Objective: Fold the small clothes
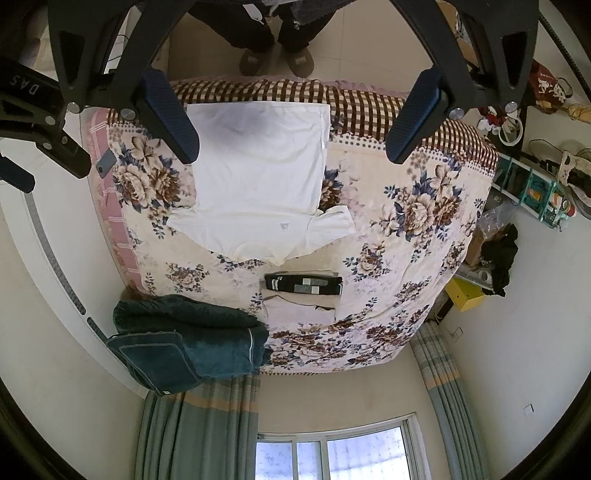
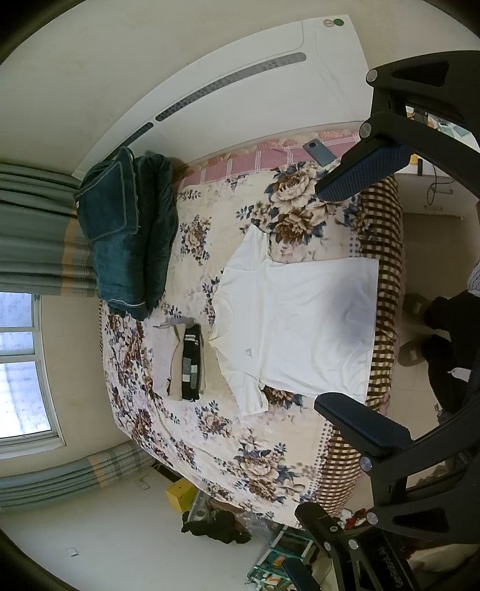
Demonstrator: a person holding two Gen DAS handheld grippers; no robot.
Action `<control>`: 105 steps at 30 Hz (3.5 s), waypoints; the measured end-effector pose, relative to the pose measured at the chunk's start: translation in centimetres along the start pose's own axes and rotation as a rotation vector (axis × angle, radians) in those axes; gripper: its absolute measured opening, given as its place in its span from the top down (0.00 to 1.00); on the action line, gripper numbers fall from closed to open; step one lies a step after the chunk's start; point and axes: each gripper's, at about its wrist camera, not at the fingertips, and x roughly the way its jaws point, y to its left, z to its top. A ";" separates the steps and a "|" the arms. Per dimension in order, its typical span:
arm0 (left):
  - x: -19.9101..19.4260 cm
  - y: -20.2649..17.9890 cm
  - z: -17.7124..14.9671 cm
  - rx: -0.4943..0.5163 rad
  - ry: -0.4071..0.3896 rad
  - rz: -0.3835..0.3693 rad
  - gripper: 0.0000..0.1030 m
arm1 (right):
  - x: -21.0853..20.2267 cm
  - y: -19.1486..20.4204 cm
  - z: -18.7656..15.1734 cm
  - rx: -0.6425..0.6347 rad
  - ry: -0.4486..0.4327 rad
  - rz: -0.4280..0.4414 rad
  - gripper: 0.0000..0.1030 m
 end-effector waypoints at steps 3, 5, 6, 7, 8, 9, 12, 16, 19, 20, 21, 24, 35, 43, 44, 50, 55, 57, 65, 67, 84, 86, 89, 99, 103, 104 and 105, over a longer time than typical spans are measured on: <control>0.0 0.0 -0.3 0.000 -0.002 0.001 0.00 | -0.2 0.1 0.1 -0.002 -0.001 0.001 0.00; 0.0 0.0 -0.2 0.001 -0.001 0.002 0.00 | -0.4 0.1 0.4 0.002 -0.002 0.004 0.00; 0.0 0.1 -0.2 0.000 -0.001 0.000 0.00 | -0.4 0.2 0.1 0.000 -0.003 0.001 0.00; 0.0 0.0 0.0 -0.002 -0.002 -0.001 0.00 | -0.4 0.2 0.3 -0.001 -0.004 0.000 0.00; 0.0 0.0 -0.2 0.001 -0.001 0.001 0.00 | -0.4 0.2 0.2 0.001 -0.005 0.001 0.00; 0.0 0.1 -0.3 0.001 0.000 0.000 0.00 | -0.3 0.2 0.1 0.001 -0.004 0.002 0.00; -0.1 0.2 -0.3 0.000 -0.001 -0.004 0.00 | -0.4 0.2 0.3 0.000 -0.003 0.000 0.00; -0.1 0.1 -0.4 0.001 -0.004 -0.003 0.00 | -1.5 0.9 0.8 -0.004 -0.003 0.002 0.00; 0.0 0.4 -0.4 0.002 -0.002 -0.007 0.00 | -1.4 0.8 0.8 -0.003 -0.003 0.004 0.00; 0.0 0.5 -0.5 0.001 -0.002 -0.009 0.00 | -1.4 0.9 0.8 -0.004 -0.003 0.004 0.00; -0.1 0.5 -0.6 -0.001 -0.001 -0.013 0.00 | -1.6 0.9 1.0 -0.004 -0.003 0.003 0.00; -0.1 0.6 -0.7 0.001 -0.005 -0.010 0.00 | -1.8 1.1 1.3 -0.003 0.000 0.006 0.00; 0.0 0.8 -0.7 -0.001 -0.007 -0.019 0.00 | -2.1 1.5 1.5 0.002 -0.006 0.004 0.00; 5.7 3.1 0.4 -0.021 -0.056 0.053 0.00 | 1.9 0.5 0.9 0.102 -0.011 -0.009 0.00; 7.2 3.4 0.6 -0.023 -0.052 0.050 0.00 | 3.4 0.0 0.8 0.132 -0.009 -0.026 0.00; 16.5 3.6 1.1 -0.017 0.033 0.051 0.00 | 13.9 -4.5 0.2 0.305 0.043 -0.124 0.00; 25.2 1.6 2.5 -0.024 0.072 0.072 0.00 | 25.7 -11.1 -0.3 0.483 0.172 -0.142 0.00; 28.5 0.7 3.2 -0.040 0.085 0.077 0.00 | 30.7 -14.2 -0.9 0.545 0.202 -0.134 0.00; 42.2 -2.9 5.1 -0.067 0.151 0.179 0.00 | 51.4 -23.7 -2.5 0.816 0.283 0.029 0.17; 45.8 -3.3 4.8 -0.074 0.197 0.191 0.00 | 56.0 -24.9 -2.7 0.853 0.294 0.072 0.35; 63.9 -4.8 2.2 -0.160 0.367 0.217 0.00 | 82.4 -29.7 -5.2 1.338 0.268 0.320 0.54; 64.5 -4.6 2.1 -0.164 0.380 0.214 0.00 | 82.6 -29.2 -4.1 1.316 0.254 0.311 0.76; 64.8 -4.2 2.2 -0.163 0.378 0.217 0.00 | 81.8 -27.8 -1.4 1.222 0.212 0.238 0.94; 65.3 0.5 0.9 -0.186 0.392 0.234 0.00 | 78.2 -13.0 11.4 0.538 0.105 0.153 0.95; 64.9 3.4 -0.3 -0.176 0.398 0.260 0.00 | 78.8 -1.9 12.7 0.179 0.138 0.147 0.95; 64.7 4.4 -0.6 -0.180 0.399 0.273 0.00 | 79.0 0.2 12.3 0.110 0.147 0.142 0.95; 64.6 5.5 -0.9 -0.189 0.402 0.285 0.00 | 79.5 3.8 11.8 -0.002 0.162 0.129 0.95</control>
